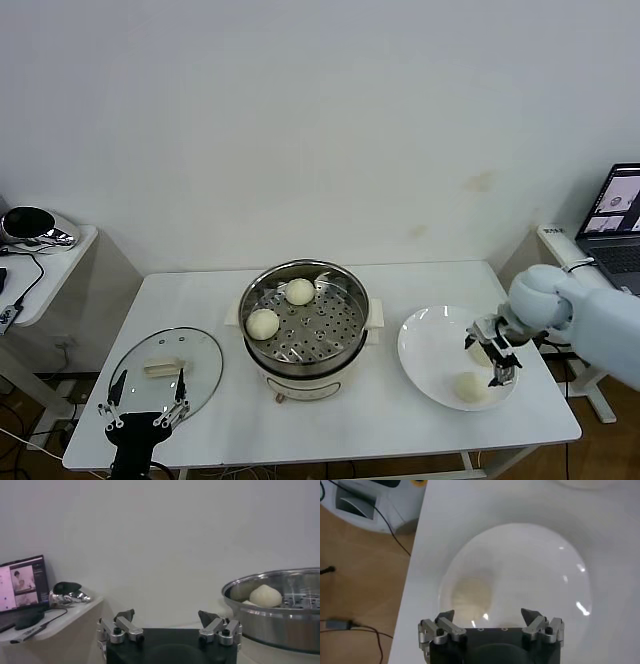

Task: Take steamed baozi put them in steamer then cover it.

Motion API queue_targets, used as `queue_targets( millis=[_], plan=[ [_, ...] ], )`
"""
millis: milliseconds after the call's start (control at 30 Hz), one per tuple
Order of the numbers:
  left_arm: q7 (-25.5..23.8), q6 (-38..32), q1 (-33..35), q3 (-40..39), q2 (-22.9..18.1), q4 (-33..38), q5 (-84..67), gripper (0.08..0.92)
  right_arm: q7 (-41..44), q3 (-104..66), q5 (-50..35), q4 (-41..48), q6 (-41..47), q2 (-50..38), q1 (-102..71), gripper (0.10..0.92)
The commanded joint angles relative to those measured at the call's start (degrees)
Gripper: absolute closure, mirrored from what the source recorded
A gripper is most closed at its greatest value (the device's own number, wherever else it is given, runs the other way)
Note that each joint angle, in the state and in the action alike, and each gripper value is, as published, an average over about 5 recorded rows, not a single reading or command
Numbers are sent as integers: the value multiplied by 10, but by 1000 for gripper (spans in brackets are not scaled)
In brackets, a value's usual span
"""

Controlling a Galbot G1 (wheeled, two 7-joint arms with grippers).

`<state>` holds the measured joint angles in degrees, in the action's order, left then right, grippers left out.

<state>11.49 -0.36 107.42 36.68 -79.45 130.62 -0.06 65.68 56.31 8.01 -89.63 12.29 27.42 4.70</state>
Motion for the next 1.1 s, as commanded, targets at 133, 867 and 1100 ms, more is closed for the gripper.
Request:
queue_targets(
  millis=[133, 867, 1100],
  plan=[
    [0, 0, 0, 1, 0, -2, 0, 177, -13, -60, 25, 40, -3, 19, -99, 203],
    [0, 0, -4, -3, -1, -2, 0, 177, -8, -78, 28, 54, 10, 40, -94, 429],
    [0, 1, -6, -2, 1, 0, -1, 177, 8, -52, -37, 39, 10, 28, 44, 439]
  ],
)
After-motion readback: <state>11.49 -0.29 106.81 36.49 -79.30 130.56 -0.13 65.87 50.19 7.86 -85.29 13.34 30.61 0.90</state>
